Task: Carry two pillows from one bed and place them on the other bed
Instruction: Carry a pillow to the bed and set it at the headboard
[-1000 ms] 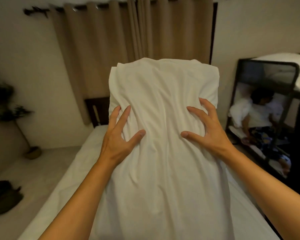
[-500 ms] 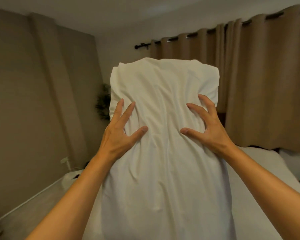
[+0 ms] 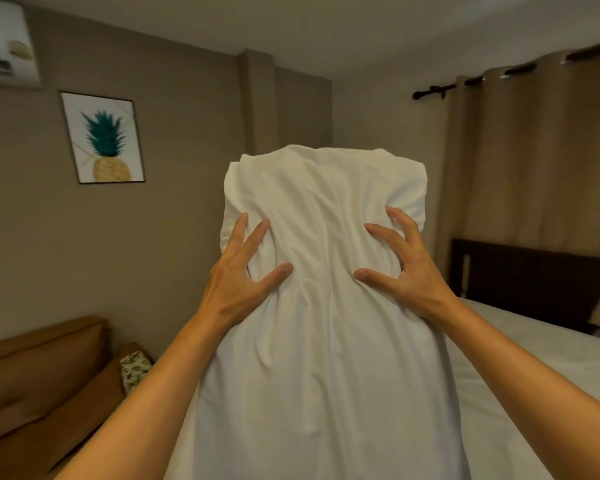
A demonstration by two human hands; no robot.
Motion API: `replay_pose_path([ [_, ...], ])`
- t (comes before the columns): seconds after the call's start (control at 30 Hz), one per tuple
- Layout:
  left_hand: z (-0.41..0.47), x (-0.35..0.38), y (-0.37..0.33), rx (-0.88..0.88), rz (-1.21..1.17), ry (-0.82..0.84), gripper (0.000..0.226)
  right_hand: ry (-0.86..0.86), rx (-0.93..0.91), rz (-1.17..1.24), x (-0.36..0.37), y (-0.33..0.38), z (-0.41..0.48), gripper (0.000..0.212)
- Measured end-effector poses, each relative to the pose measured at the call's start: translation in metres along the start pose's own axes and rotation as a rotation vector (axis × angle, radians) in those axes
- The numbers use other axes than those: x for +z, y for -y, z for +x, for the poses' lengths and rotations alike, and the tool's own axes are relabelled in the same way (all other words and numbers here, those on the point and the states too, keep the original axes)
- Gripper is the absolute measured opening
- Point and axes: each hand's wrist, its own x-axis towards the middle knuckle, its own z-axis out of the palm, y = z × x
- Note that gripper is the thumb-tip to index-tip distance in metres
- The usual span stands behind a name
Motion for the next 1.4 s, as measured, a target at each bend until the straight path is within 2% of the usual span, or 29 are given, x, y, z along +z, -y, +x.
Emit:
replay_pose_path([
  [0.3,0.033,-0.120,0.145,-0.034,0.092,-0.026,0.082,0.012,-0.099,0.081,0.171,0.050,0.103,0.075],
  [0.6,0.078,-0.201,0.258,-0.099,0.135,-0.084,0.081,0.036,-0.183,0.134,0.300,0.076,0.199,0.072],
  [1.17,0.200,-0.233,0.484,-0.204,0.241,-0.143,0.081,0.075,-0.258,0.217,0.526,0.010,0.388,0.075],
  [1.4,0.254,-0.231,0.580,-0.175,0.207,-0.127,0.081,0.057,-0.258,0.179,0.598,-0.021,0.447,0.074],
])
